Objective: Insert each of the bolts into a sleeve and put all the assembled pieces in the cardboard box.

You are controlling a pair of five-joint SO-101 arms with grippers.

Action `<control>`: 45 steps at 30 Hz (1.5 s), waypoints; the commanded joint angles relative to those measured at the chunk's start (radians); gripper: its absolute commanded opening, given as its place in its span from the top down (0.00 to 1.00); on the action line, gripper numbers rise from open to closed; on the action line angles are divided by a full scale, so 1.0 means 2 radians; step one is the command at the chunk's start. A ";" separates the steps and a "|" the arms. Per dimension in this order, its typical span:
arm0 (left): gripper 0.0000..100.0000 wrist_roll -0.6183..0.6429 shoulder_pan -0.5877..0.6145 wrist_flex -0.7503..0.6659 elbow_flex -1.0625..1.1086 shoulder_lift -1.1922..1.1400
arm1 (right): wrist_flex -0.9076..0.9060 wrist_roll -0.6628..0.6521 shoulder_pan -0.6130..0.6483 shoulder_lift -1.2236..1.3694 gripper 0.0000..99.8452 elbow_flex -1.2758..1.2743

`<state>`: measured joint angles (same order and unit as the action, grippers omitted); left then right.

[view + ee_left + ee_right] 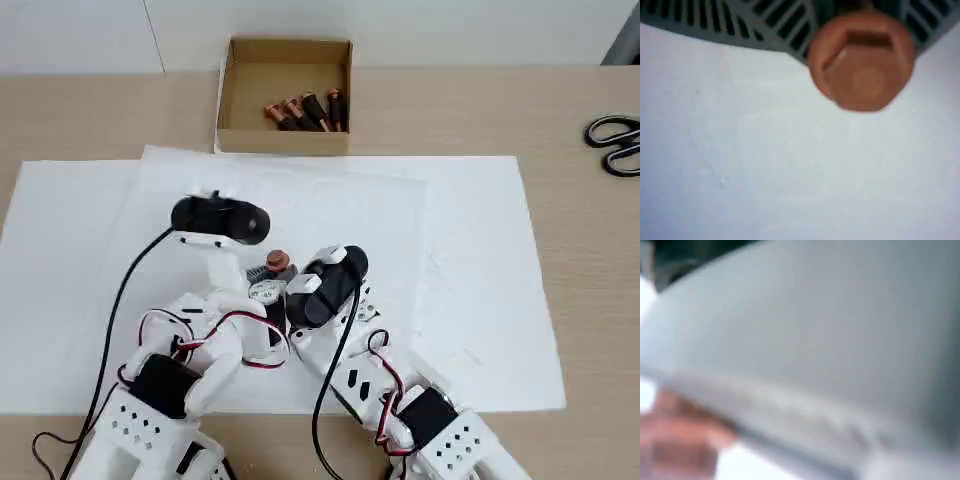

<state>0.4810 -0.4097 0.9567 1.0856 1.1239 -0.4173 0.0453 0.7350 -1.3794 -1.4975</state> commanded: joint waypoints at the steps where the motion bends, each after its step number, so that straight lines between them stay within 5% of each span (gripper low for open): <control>1: 0.99 0.000 0.004 0.012 0.009 -0.002 | 0.013 -0.006 -0.003 -0.017 1.00 0.009; 14: 0.99 -0.015 -0.032 0.008 0.007 -0.001 | 0.012 -0.007 -0.003 -0.017 1.00 0.009; 21: 0.77 0.016 -0.032 0.007 0.005 0.000 | 0.011 -0.007 -0.016 -0.017 1.00 0.009; 27: 0.76 0.019 -0.031 0.040 -0.033 0.000 | 0.011 -0.007 -0.016 -0.017 1.00 0.009; 45: 0.76 0.009 0.090 0.118 -0.138 0.000 | 0.012 -0.008 -0.016 -0.016 1.00 0.006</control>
<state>0.5163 -0.2685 1.1884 0.8554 1.1147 -0.4173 0.0422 0.7089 -1.3886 -1.5006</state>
